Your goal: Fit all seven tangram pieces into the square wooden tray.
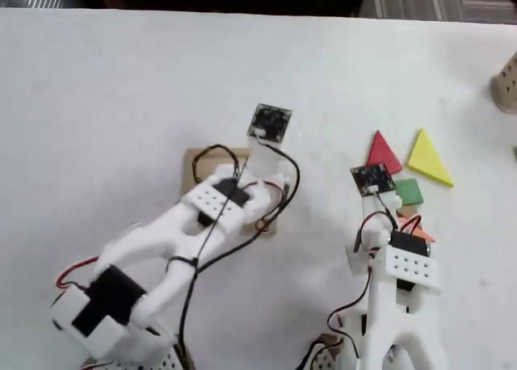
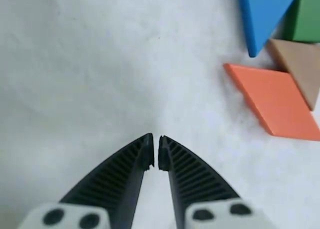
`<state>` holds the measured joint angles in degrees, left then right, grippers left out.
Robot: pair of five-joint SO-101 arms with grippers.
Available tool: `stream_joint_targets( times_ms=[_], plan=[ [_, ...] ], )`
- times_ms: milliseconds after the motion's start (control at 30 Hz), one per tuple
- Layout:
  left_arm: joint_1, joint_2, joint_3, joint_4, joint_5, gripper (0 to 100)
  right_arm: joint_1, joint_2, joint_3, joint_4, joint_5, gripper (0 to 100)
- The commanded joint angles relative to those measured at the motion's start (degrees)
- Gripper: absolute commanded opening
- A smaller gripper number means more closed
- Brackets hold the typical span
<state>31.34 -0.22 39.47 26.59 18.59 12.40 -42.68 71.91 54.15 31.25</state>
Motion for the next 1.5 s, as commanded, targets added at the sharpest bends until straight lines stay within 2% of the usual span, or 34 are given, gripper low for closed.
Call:
stream_joint_targets(
  times_ms=[0, 133, 333, 433, 633, 900, 1000, 1233, 1467],
  plan=[
    [0.5, 5.3, -5.3, 0.1, 0.5, 2, 0.3, -1.5, -0.3, -0.5, 0.9, 1.8],
    [0.8, 9.8, -12.4, 9.0, 0.4, 2, 0.2, -1.5, -0.3, -0.5, 1.0, 1.8],
    [0.7, 9.3, -13.3, 15.7, 0.4, 2, 0.2, -1.5, 0.1, -0.8, 1.1, 1.8],
    [-1.2, 7.7, -13.3, 20.7, 0.4, 2, 0.2, -1.5, 0.1, -0.8, 1.1, 1.8],
    [-5.8, 7.3, -12.7, 25.5, 0.4, 2, 0.1, -1.5, 0.1, -0.9, 1.2, 1.8],
    [-16.9, 7.0, -14.2, 25.7, 0.5, 2, 0.1, -1.5, 0.2, -0.9, 1.2, 1.8],
    [-18.2, 6.9, -15.1, 25.8, 0.5, 2, 0.1, -1.5, 0.2, -0.9, 1.2, 1.8],
    [-12.0, 2.2, -13.4, 28.4, 0.4, 2, 0.1, -1.5, 0.2, -0.9, 1.2, 1.8],
    [-7.2, -8.5, -1.9, 18.9, 0.4, 2, 0.1, -1.5, 0.2, -0.9, 1.2, 1.8]
  ],
)
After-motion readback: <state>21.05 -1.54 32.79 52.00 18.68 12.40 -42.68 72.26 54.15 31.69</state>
